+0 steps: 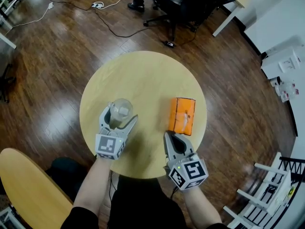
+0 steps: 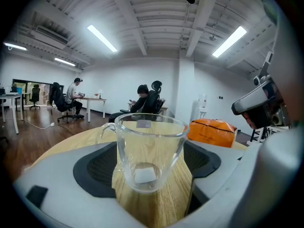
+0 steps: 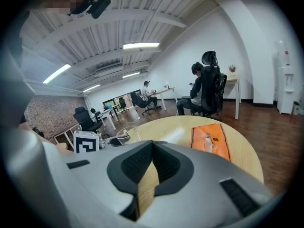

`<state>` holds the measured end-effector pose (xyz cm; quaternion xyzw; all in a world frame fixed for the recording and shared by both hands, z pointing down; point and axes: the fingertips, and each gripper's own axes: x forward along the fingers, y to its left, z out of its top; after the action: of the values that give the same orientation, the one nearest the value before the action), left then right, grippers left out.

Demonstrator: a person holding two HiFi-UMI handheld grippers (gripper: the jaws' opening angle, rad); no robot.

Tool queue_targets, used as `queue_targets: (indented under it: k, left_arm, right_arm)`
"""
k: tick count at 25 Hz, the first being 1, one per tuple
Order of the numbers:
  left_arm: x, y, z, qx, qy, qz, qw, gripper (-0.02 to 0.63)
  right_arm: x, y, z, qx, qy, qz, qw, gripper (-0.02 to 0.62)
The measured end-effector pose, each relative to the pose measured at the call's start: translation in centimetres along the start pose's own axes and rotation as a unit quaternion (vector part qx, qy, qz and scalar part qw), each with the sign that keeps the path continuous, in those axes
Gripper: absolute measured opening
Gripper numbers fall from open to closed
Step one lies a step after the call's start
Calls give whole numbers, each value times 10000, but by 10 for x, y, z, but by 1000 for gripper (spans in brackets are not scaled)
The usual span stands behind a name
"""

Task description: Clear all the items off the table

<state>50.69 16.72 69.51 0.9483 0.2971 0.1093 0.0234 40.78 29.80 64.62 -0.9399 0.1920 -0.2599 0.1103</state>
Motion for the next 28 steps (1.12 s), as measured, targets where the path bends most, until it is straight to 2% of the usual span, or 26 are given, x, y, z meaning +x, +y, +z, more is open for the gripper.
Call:
queue_targets:
  k: [7,9,10,13,17,19,20,25,28]
  left_arm:
    - [-40,-4,-1,-196,56,184,9996,433]
    - [-51,-7,8,-167,28,205,9996,382]
    - [-54,-8,17,-148,-4,211,9997,335]
    - [-56,-5,60,-38,-234,222,9995,252]
    - [-68,-4,138,202,-645,281,9973,178]
    - [-79,-5,177,194,-939,314,9949,161]
    - [-86,-7,194,157,-1087,353,9933,123]
    - [-124,-6,257,100,-1543,928,9836,5]
    - [-141,-14,285,164,-1810,911,9791,5]
  right_arm:
    - [-9,8,10,-80,-139,53,9999,5]
    - [-19,5,19,-112,-193,20,9997,5]
    - [-23,2,26,-114,-248,-3,9996,5]
    - [-37,-4,64,-106,-641,65,9979,5]
    - [-64,2,125,-274,-1334,188,9905,5]
    - [-77,7,149,-395,-1597,268,9860,5]
    - [-83,9,158,-454,-1705,311,9838,5]
    - [-103,10,194,-501,-2192,445,9734,3]
    - [-105,16,210,-513,-2312,561,9699,3]
